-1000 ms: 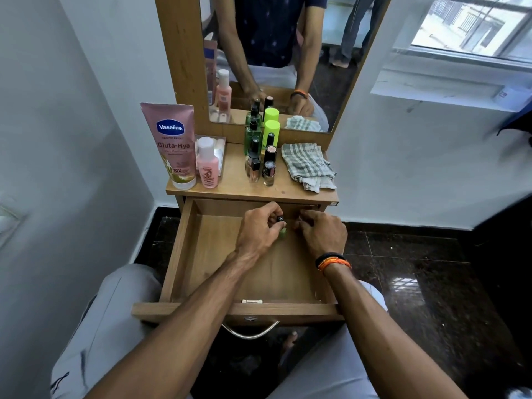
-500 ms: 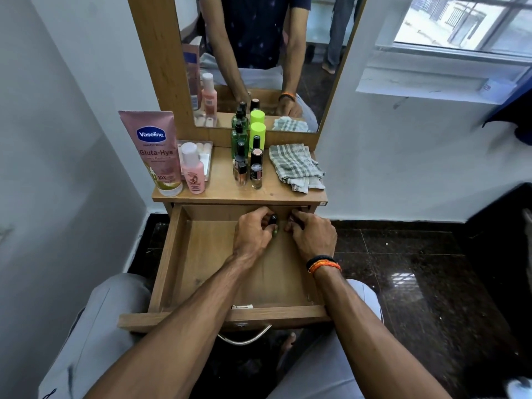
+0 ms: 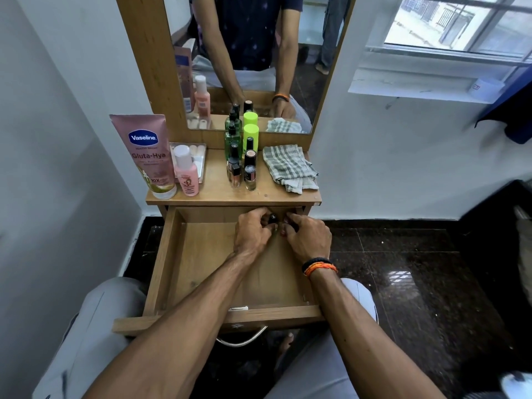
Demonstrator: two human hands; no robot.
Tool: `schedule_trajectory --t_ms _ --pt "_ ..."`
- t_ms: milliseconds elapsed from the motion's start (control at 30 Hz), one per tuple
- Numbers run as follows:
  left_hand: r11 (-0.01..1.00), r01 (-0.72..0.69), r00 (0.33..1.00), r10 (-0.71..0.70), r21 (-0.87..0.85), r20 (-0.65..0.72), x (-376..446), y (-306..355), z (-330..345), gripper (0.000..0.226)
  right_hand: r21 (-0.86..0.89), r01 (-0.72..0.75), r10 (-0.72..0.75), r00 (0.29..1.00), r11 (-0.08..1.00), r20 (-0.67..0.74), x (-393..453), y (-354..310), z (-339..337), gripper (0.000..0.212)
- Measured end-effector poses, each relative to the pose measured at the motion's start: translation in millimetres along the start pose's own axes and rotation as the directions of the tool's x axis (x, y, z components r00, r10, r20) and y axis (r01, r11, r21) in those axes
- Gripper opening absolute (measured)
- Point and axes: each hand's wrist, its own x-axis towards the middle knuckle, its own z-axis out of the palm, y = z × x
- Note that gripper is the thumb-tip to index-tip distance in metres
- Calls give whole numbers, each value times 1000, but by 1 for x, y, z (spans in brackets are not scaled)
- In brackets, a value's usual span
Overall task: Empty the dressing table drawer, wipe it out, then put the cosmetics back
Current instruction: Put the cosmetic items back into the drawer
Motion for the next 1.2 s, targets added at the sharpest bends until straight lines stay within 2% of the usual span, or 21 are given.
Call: schedule_trajectory --t_ms 233,533,600,733,900,1000,1067,1200 --pt "1000 -11 1000 11 20 10 -2 5 2 18 7 24 -24 1000 1000 15 -1 2 -1 38" --pt "999 -12 999 13 36 -31 -10 7 -4 17 65 37 -34 998 997 -49 -5 4 -3 41" --pt "1000 -9 998 10 12 -58 -16 7 -6 17 81 40 -32 995 996 -99 -7 4 -5 38" --pt "1000 8 993 -10 -17 -119 -31 7 -18 15 136 84 -40 953 987 -300 -12 -1 -10 21" --pt "994 -107 951 93 -30 -295 -30 25 -49 6 264 227 -103 905 937 -412 -1 -34 -24 17" --pt "979 -204 898 180 -17 -402 -13 38 -70 8 290 305 -176 901 907 -397 17 -60 -30 18" --pt "979 -201 869 188 20 -458 1 44 -80 16 279 323 -215 910 904 -354 31 -73 -29 22" --pt "983 -162 874 184 86 -449 23 48 -90 37 193 302 -242 928 933 -282 48 -88 -23 30"
